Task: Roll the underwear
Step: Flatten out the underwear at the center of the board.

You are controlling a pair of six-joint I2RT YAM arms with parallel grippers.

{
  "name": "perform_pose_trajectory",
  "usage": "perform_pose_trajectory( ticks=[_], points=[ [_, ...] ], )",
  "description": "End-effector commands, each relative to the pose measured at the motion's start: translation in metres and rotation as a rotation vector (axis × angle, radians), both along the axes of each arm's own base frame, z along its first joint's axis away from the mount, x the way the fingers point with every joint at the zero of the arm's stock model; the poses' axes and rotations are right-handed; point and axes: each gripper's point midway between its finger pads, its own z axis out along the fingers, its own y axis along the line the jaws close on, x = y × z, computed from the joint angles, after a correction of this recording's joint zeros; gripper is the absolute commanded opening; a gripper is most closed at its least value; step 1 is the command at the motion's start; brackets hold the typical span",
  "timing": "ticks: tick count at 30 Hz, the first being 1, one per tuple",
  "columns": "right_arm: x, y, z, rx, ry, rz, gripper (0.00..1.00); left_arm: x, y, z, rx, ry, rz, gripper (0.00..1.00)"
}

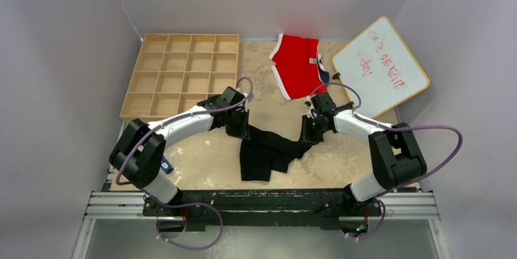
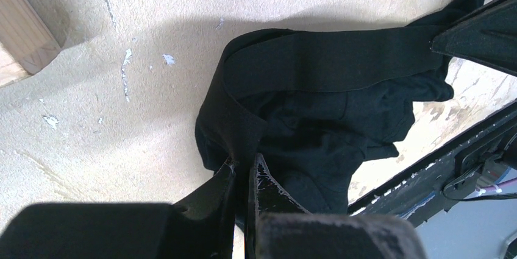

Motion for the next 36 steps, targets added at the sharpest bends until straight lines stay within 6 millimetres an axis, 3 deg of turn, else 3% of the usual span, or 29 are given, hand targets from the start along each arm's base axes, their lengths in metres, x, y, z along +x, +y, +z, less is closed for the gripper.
perform_pose_trajectory(
  ticks=[1, 3, 7, 13, 18, 22, 29, 32, 34, 36],
  points=[
    [0.013, 0.002, 0.007, 0.011, -0.072, -0.006, 0.09, 0.002, -0.006, 0.017, -0.05, -0.054, -0.029, 0.0],
    [0.018, 0.001, 0.026, 0.026, -0.142, -0.015, 0.0, 0.003, -0.005, 0.022, -0.058, -0.068, -0.027, 0.0],
    [0.024, 0.0, 0.078, 0.068, -0.314, -0.018, 0.0, 0.005, -0.001, 0.044, -0.08, -0.135, -0.01, 0.0],
    [0.021, -0.009, 0.16, 0.094, -0.607, 0.06, 0.0, 0.005, 0.006, 0.101, -0.146, -0.27, 0.016, 0.0],
    [-0.004, -0.012, 0.243, 0.19, -0.894, 0.112, 0.0, -0.01, 0.019, 0.16, -0.225, -0.398, 0.01, 0.0],
    [-0.032, -0.006, 0.285, 0.279, -0.962, 0.179, 0.0, -0.038, 0.018, 0.193, -0.309, -0.42, -0.095, 0.0],
    [-0.088, -0.004, 0.324, 0.407, -1.008, 0.273, 0.0, -0.098, 0.016, 0.236, -0.486, -0.344, -0.239, 0.0],
    [-0.113, -0.003, 0.327, 0.469, -0.955, 0.277, 0.0, -0.117, 0.022, 0.247, -0.523, -0.317, -0.257, 0.0],
    [-0.109, -0.008, 0.32, 0.431, -0.922, 0.238, 0.0, -0.119, 0.022, 0.242, -0.519, -0.289, -0.248, 0.0],
    [-0.088, -0.015, 0.302, 0.352, -0.859, 0.149, 0.0, -0.109, 0.017, 0.227, -0.496, -0.252, -0.222, 0.0]
  ],
)
